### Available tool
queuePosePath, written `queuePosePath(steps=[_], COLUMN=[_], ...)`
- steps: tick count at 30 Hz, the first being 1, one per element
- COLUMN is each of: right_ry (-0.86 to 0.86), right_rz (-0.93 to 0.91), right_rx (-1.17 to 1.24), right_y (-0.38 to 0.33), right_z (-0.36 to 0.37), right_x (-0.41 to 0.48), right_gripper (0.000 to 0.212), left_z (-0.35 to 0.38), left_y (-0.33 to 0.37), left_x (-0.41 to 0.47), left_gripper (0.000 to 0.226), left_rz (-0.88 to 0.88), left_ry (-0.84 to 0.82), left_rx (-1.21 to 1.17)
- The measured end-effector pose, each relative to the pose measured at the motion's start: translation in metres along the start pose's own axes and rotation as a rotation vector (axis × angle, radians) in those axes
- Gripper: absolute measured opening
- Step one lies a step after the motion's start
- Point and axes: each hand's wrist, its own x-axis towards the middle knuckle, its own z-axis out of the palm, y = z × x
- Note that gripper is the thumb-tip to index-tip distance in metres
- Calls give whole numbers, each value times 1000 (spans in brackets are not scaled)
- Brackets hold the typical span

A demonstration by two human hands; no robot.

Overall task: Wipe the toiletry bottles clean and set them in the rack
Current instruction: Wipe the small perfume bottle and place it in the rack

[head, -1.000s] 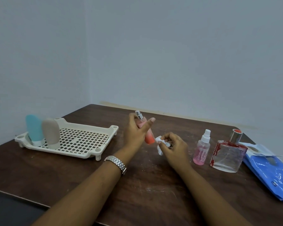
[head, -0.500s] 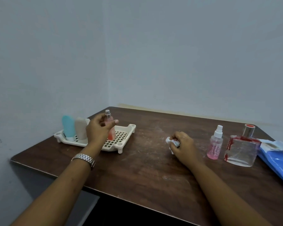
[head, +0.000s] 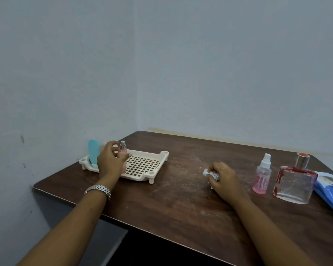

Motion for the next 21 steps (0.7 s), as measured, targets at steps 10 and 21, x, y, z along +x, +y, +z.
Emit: queuePosePath(steps=[10,21], right_ry=[0,9], right_rz=[4,9], right_rx=[12,13], right_y=[2,5], right_z=[-1,2], right_x=[0,1], right_gripper=[9,10], left_z=[3,7], left_y=[-6,-4], left_x=[-3,-7], left_gripper=[47,51], left_rz=[119,116], left_ry=[73,140], left_rx=[169,222])
